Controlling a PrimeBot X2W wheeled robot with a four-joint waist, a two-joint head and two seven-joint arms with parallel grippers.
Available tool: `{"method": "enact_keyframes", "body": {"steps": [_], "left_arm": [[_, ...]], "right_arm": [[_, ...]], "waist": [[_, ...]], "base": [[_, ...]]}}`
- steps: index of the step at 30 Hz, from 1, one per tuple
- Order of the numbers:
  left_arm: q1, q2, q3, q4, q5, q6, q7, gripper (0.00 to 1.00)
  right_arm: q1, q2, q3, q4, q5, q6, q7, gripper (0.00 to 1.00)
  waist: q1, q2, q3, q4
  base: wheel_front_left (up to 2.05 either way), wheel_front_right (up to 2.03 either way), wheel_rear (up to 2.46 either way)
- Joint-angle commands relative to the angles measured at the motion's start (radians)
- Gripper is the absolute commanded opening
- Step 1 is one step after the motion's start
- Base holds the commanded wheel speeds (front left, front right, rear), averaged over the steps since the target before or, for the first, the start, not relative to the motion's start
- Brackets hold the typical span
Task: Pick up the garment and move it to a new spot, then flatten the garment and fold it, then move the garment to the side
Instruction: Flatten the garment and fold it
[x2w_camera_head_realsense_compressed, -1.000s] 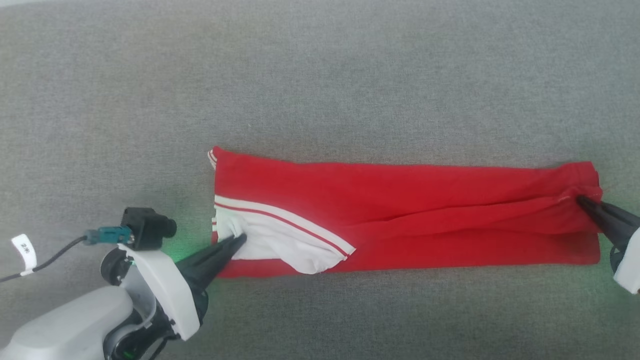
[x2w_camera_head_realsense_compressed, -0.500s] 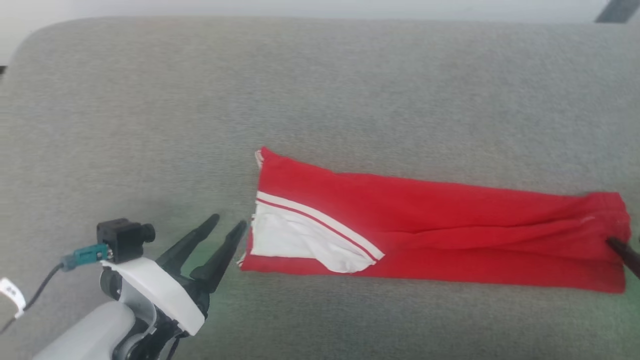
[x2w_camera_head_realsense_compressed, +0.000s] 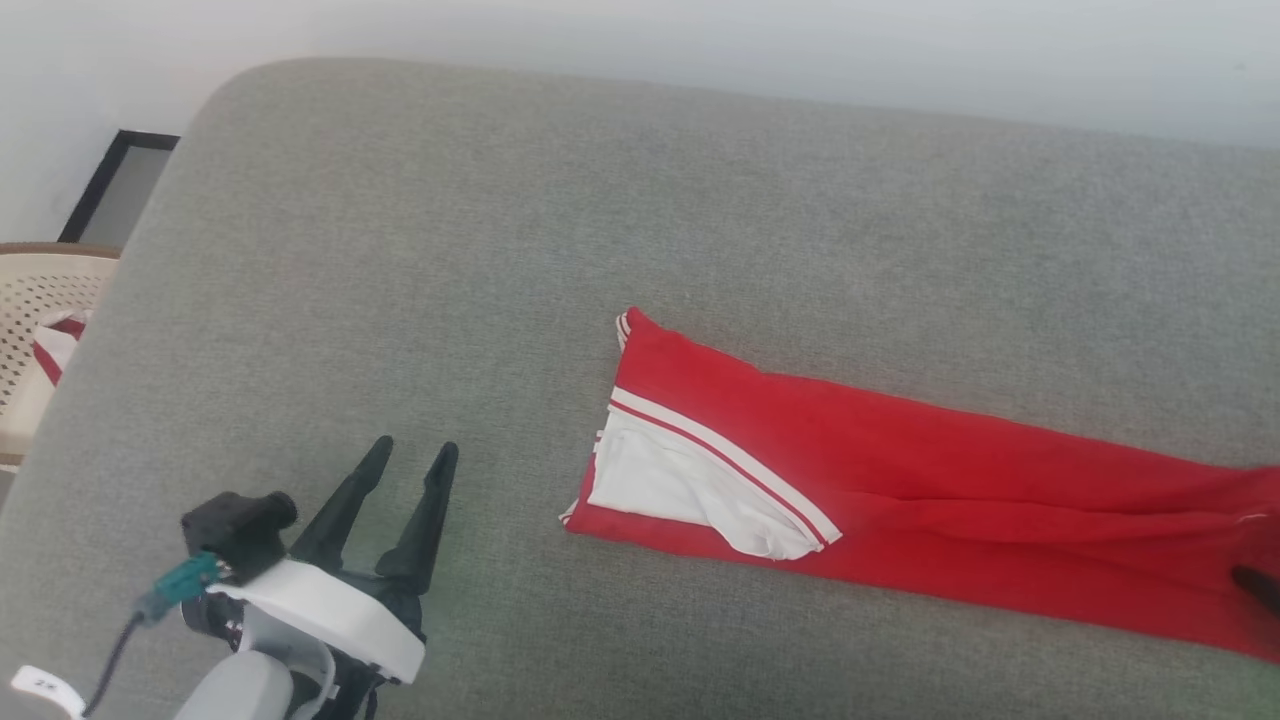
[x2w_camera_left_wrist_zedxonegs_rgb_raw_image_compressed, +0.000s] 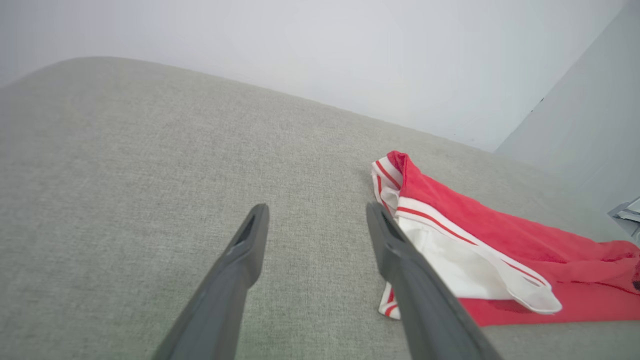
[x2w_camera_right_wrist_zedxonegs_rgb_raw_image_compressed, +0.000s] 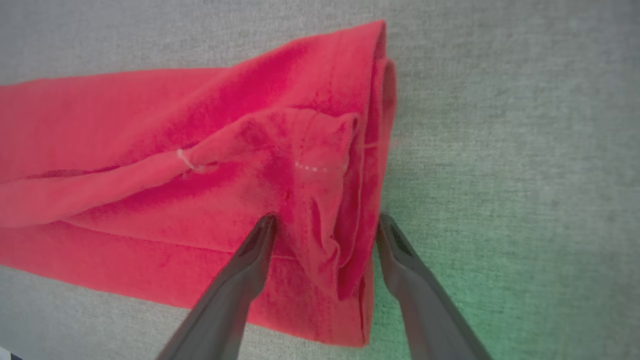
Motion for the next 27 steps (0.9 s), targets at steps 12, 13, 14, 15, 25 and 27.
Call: {"method": "enact_keyframes", "body": {"steps": [12, 13, 14, 15, 25, 27], "left_arm": [[0.078, -0.15, 0.179, -0.112, 0.436, -0.002, -0.005, 1.0], [0.08, -0.158, 0.187, -0.115, 0.448, -0.002, -0.005, 1.0], [0.081, -0.163, 0.197, -0.119, 0.458, -0.002, -0.005, 1.0], [0.084, -0.171, 0.202, -0.122, 0.463, -0.002, -0.005, 1.0], [0.094, -0.197, 0.257, -0.169, 0.533, -0.002, -0.004, 1.0], [0.085, -0.199, 0.268, -0.184, 0.536, -0.002, -0.004, 1.0]], "right_arm": [[-0.05, 0.149, -0.081, 0.05, -0.148, 0.001, 0.125, 0.2], [-0.054, 0.16, -0.092, 0.05, -0.158, 0.001, 0.132, 0.0], [-0.059, 0.168, -0.102, 0.048, -0.171, 0.001, 0.138, 0.0], [-0.066, 0.173, -0.114, 0.044, -0.184, 0.0, 0.14, 0.0], [-0.146, 0.194, -0.291, -0.015, -0.289, 0.0, 0.095, 0.0], [-0.157, 0.186, -0.329, -0.025, -0.309, 0.0, 0.088, 0.0]], "waist": [[0.0, -0.0001, 0.001, 0.023], [0.0, -0.0001, 0.003, 0.022], [0.0, -0.0001, 0.007, 0.019], [0.0, -0.0001, 0.011, 0.016], [0.0, -0.0001, 0.075, -0.065], [0.0, -0.0001, 0.092, -0.083]], "base": [[0.0, 0.0, 0.0], [0.0, 0.0, 0.0], [0.0, 0.0, 0.0], [0.0, 0.0, 0.0], [0.0, 0.0, 0.0], [0.0, 0.0, 0.0]]}}
